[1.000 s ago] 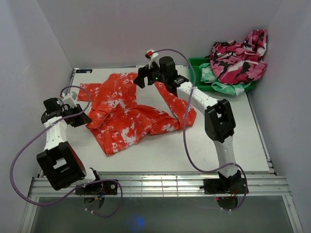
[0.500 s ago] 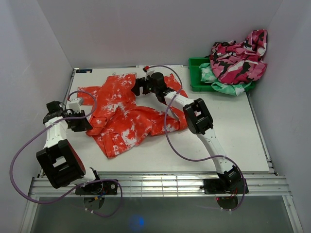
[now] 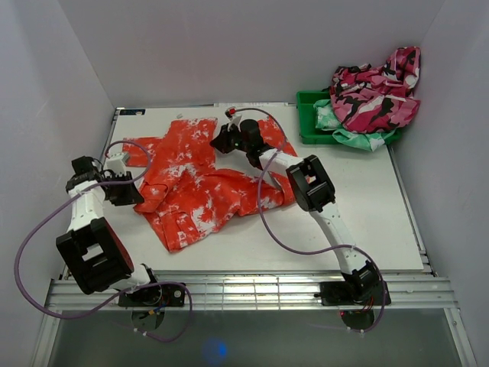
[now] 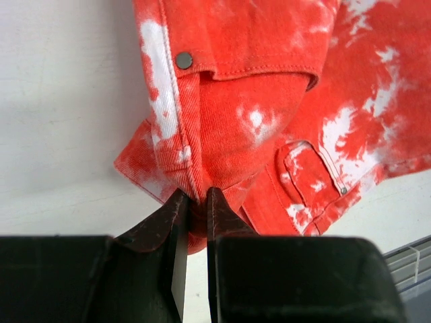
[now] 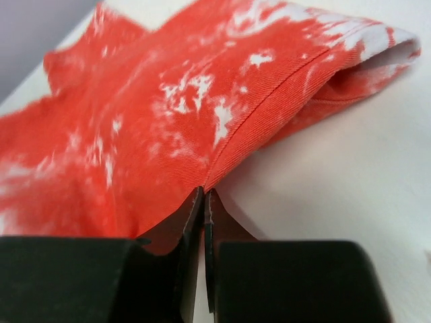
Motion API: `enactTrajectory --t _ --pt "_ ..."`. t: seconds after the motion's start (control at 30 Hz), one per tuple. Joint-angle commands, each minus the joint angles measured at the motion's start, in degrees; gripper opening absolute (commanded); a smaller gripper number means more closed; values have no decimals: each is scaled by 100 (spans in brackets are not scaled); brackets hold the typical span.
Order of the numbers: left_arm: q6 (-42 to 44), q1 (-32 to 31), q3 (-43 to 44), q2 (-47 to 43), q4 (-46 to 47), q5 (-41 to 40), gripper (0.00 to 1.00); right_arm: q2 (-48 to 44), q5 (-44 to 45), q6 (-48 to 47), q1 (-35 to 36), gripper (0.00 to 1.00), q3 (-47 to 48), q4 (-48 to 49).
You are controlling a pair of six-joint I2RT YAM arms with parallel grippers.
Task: Fold and stack the trousers
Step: Flatten the trousers out
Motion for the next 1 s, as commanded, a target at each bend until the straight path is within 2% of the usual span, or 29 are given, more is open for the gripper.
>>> enactTrajectory --t 0.0,0.07,0.1,0.13,0.2,0.23,0.3,0.37,0.43,0.57,0.67,0.7,0.77,0.8,0.83,0.93,0.97 --pt "-96 3 378 178 130 -149 0 -1471 -735 54 -473 8 -1167 531" --pt "-167 3 493 442 218 -316 0 -2151 -989 -131 -736 8 -1909 488" --pt "-167 3 642 547 227 -421 0 -2842 -1095 -219 -816 8 -2295 453" --pt "-193 3 713 644 236 -466 0 -3188 -1201 -507 -878 8 -3056 305" --pt "-220 3 827 934 289 -528 0 -4195 -1553 -990 -940 8 -3799 -29" --pt "-324 3 976 1022 306 -589 0 -4480 -1658 -1463 -914 8 -4463 -466" --pt "-386 3 1152 1354 316 -581 0 -5191 -1913 -1896 -686 8 -4978 -1047" --pt "-527 -6 1460 1567 307 -625 0 -5510 -1870 -2467 -258 8 -5600 -1627" --pt "-562 -15 1705 1866 263 -686 0 -5757 -1861 -2592 95 8 -5893 -1797" --pt "-519 -24 1865 2121 271 -949 0 -5732 -1879 -2812 1288 8 -5737 -1973" --pt "-492 -24 1769 2060 289 -967 0 -5399 -1896 -2663 1765 8 -4903 -1920" --pt "-484 -24 1681 2025 324 -985 0 -5128 -1949 -2593 1836 8 -4335 -1929" --pt "-466 -24 1584 1946 350 -1020 0 -4836 -2315 -2347 1916 9 -3682 -2218" --pt "-422 -24 1497 1928 385 -1116 0 -4591 -2492 -2268 1925 18 -3357 -2402" --pt "-396 -24 1452 1911 403 -1160 0 -4519 -2624 -2172 1916 45 -2806 -2700" --pt "-282 -24 1303 1849 465 -1248 0 -4545 -2705 -2022 1575 79 -2545 -2931" --pt "-264 -24 1285 1814 482 -1249 0 -4588 -2644 -1830 1199 80 -2571 -2792"
